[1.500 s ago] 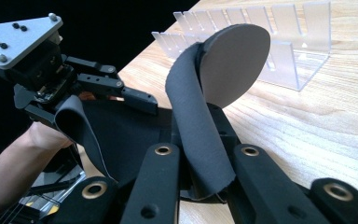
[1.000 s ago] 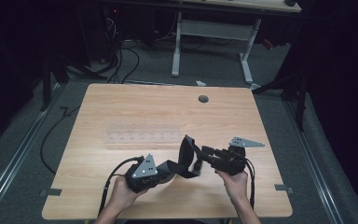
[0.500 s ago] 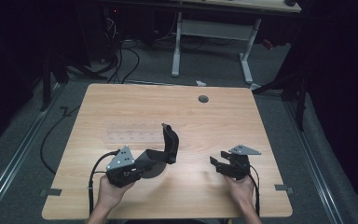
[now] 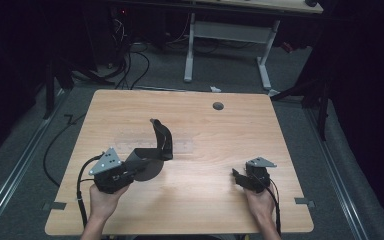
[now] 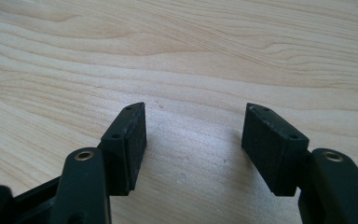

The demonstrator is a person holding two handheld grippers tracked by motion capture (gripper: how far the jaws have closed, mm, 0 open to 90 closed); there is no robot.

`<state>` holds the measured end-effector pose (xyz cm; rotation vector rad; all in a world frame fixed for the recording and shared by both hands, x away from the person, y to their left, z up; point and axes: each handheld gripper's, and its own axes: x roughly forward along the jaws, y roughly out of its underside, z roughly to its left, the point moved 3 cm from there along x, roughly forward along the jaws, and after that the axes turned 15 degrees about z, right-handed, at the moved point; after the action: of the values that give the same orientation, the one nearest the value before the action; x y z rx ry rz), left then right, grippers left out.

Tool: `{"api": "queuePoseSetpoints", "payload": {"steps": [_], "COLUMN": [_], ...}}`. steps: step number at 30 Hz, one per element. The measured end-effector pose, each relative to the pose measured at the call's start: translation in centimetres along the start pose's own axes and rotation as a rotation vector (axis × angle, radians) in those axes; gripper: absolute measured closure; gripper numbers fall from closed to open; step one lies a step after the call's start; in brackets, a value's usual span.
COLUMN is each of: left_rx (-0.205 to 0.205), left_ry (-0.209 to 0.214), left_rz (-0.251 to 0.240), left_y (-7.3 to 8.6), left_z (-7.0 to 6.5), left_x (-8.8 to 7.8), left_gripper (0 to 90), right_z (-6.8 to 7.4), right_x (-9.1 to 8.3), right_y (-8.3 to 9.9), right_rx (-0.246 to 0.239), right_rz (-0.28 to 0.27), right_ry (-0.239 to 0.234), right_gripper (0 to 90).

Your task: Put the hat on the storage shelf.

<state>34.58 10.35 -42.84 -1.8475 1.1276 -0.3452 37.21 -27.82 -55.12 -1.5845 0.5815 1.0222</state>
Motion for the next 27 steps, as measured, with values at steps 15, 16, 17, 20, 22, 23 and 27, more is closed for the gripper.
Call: {"api": "queuePoseSetpoints", "payload": {"steps": [15,16,17,20,22,23,27], "left_rx": [0.016,0.019,0.021,0.036,0.045,0.050,0.064], "left_ry": [-0.086,-0.093,-0.099,-0.128,-0.141,-0.153,-0.184], "left_rz": [-0.106,-0.118,-0.123,-0.143,-0.149,-0.154,-0.167], "left_y": [-3.9,-4.3,-4.5,-5.2,-5.4,-5.5,-5.8], "left_z": [2.4,2.7,2.8,3.5,3.9,4.1,4.9], "left_x": [-2.2,-2.4,-2.4,-2.5,-2.6,-2.6,-2.6], "left_gripper": [86.3,86.3,86.2,86.3,86.2,86.3,86.3], "right_z": [0.0,0.0,0.0,0.0,0.0,0.0,0.0], "right_x": [0.0,0.0,0.0,0.0,0.0,0.0,0.0], "right_y": [0.0,0.0,0.0,0.0,0.0,0.0,0.0], "right_rx": [-0.001,0.000,-0.001,-0.001,-0.001,-0.001,-0.001], "right_rz": [0.001,0.001,0.001,0.001,0.001,0.001,0.001], "right_ry": [0.000,0.000,0.000,0.000,0.000,-0.001,-0.001], "right_gripper": [39.8,39.8,39.8,39.7,39.7,39.7,39.6]}}
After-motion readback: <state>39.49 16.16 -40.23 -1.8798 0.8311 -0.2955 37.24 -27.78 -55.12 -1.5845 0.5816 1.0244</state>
